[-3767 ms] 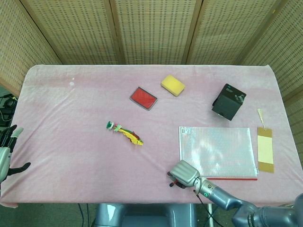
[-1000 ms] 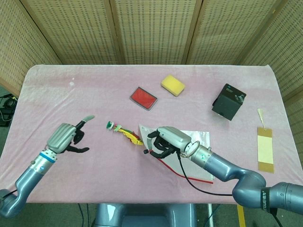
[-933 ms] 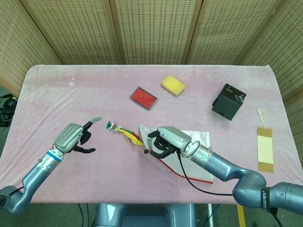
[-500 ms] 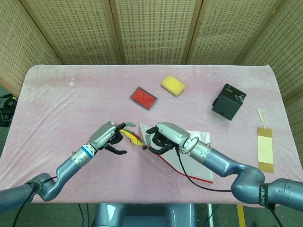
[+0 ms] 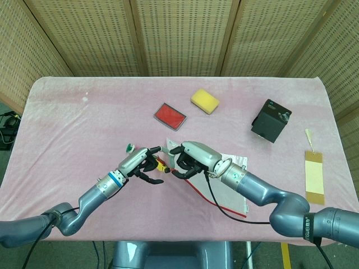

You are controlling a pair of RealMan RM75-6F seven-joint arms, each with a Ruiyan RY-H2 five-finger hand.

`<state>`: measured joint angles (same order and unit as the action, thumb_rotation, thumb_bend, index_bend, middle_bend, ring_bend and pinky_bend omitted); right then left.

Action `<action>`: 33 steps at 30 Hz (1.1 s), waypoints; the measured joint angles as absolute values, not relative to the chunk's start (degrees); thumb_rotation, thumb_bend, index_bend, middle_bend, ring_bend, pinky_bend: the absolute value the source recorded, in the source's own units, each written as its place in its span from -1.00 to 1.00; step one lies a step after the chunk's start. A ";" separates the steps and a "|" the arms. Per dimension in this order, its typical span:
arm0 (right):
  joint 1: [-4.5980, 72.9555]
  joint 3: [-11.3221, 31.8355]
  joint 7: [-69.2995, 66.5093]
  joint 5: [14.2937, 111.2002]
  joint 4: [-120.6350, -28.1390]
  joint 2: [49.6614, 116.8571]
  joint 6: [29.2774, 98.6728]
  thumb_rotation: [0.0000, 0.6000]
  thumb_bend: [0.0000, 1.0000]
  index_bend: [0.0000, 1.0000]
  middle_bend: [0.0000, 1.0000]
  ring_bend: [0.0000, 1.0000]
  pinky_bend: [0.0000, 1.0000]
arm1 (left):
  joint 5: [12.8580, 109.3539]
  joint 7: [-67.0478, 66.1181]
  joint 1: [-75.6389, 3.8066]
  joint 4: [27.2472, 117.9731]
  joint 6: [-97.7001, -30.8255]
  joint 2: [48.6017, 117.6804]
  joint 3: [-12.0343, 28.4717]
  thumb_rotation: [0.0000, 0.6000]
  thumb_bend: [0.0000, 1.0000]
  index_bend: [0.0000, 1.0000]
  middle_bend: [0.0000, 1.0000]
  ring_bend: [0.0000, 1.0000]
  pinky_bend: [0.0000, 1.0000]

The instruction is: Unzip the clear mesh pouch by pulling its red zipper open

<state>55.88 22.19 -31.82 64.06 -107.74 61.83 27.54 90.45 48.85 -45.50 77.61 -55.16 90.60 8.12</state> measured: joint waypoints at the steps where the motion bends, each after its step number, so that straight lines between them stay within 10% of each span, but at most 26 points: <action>1: 55.93 22.16 -31.73 63.97 -107.78 61.81 27.51 1.00 0.83 0.54 0.92 0.87 1.00 | 90.40 49.18 -45.73 77.49 -55.20 90.73 8.10 1.00 -1.00 -0.40 0.90 0.66 0.87; 14: 55.64 22.20 -31.21 63.20 -107.89 61.50 28.08 1.00 0.83 0.54 0.92 0.87 1.00 | 89.91 45.63 -48.23 78.26 -54.97 92.48 7.83 1.00 -0.89 -0.29 0.90 0.66 0.87; 33: 54.38 22.85 -32.94 64.83 -107.67 60.92 28.04 1.00 0.83 0.54 0.92 0.86 1.00 | 86.65 43.04 -49.74 77.61 -54.53 95.02 8.63 1.00 0.03 0.22 0.90 0.66 0.87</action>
<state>54.38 22.85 -32.94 64.83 -107.67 60.92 28.04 86.65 43.04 -49.74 77.61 -54.53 95.02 8.63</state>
